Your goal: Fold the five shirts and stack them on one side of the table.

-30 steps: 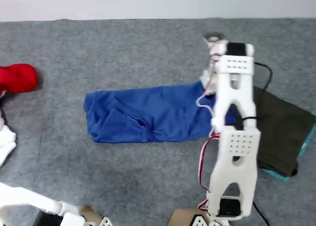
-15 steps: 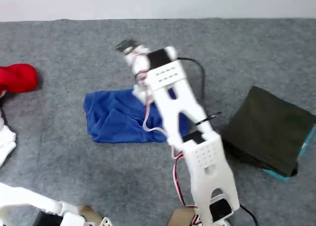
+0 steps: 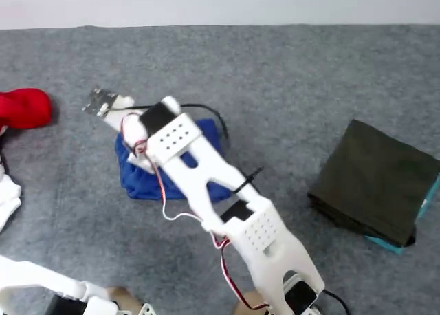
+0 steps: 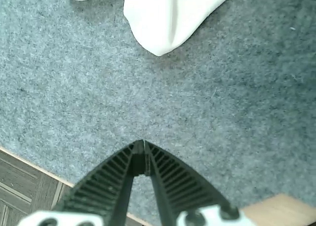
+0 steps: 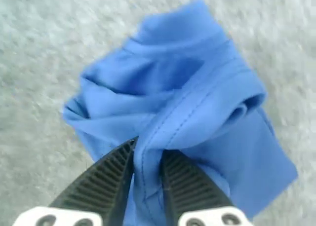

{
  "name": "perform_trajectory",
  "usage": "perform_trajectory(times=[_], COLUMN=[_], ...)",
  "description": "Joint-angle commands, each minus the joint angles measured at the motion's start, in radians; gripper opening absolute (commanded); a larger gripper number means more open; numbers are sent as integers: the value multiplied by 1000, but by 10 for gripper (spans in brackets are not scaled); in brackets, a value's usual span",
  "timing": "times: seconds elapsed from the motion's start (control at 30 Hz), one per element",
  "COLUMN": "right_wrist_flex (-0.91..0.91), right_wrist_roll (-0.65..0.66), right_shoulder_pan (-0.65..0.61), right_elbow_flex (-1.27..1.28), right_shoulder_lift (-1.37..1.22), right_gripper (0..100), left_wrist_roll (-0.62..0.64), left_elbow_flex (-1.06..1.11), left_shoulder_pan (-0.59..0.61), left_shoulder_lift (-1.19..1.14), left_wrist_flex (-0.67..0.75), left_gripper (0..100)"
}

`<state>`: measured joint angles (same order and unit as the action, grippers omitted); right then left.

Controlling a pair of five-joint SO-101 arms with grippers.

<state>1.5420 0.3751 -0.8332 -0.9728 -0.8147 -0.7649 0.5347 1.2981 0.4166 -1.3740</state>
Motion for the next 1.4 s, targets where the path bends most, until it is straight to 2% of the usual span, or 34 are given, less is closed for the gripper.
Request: perform_trajectory(times=[0.0,0.5,0.67,0.73,0.97,1.03,1.17,1.23,1.37], right_wrist_flex=[-51,-176,-122,-102,119,205,257,257,255], right_wrist_roll=[8,8,-37,-71,-69,-69,-32,11,15], right_shoulder_pan=[-31,-28,-33,-33,-7,25,137,197,274], right_elbow_flex=[-32,-80,-176,-245,-480,-491,-471,-420,-301], right_shoulder_lift=[13,-61,-84,-82,-85,-85,-84,-81,-59], right_gripper=[9,20,228,259,252,197,3,22,10], left_wrist_roll=[5,5,5,5,2,2,3,3,5], left_elbow_flex=[-30,-28,-28,-28,-4,-7,-8,-8,-8], left_shoulder_pan=[3,3,20,26,37,37,37,37,37], left_shoulder_lift=[38,38,38,38,38,38,38,38,40], left_wrist_flex=[-15,-17,-17,-17,-15,-15,-15,-15,-15], left_gripper=[5,5,5,5,5,5,5,5,5])
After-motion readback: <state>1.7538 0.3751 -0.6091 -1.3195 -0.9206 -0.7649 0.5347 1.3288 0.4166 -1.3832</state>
